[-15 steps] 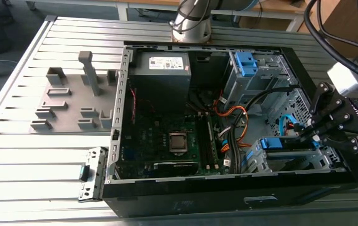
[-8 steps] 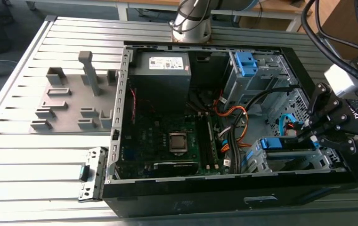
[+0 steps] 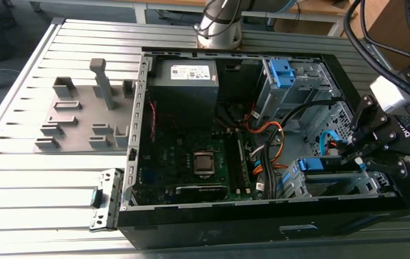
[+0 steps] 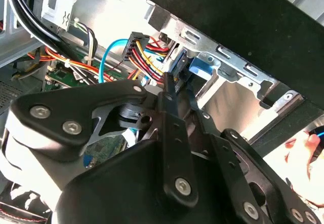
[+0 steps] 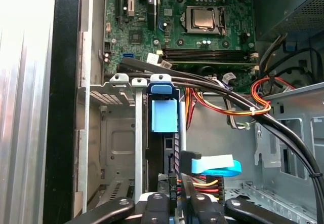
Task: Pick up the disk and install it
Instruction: 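Insert the first disk wire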
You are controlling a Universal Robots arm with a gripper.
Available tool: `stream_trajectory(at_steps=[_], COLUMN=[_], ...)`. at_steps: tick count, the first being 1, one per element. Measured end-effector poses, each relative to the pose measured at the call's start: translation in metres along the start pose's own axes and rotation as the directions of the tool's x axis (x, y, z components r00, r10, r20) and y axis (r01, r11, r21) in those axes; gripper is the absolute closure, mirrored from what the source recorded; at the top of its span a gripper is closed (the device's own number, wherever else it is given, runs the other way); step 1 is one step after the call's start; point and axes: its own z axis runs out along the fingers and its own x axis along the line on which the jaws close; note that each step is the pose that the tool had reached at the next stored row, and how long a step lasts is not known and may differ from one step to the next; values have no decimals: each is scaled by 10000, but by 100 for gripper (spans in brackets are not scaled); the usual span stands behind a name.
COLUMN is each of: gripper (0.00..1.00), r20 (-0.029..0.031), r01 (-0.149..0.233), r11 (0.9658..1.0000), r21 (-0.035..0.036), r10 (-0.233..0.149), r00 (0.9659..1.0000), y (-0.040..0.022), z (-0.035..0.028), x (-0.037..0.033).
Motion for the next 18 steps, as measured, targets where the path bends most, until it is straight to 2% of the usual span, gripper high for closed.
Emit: stream_trajectory(at_steps=[4,7,8,12,13,14,15,18], gripper=[76,76,76,78,84,84,89,89], r20=[-6,48,55,58,56,57,56,58], r01=[0,7,9,8,7,6,7,7], r11=[10000,10000,10000,10000,10000,10000,10000,10000], r21=[1,1,1,-1,-6,-9,-12,-21], r10=[0,-7,-9,-8,-7,-6,-7,-7], r00=[10000,10000,10000,10000,10000,10000,10000,10000], y=[2,14,15,13,13,12,11,7], z=[-18,-115,-123,-107,-101,-94,-89,-71], x=[-1,-10,-10,-12,-11,-11,-10,-8])
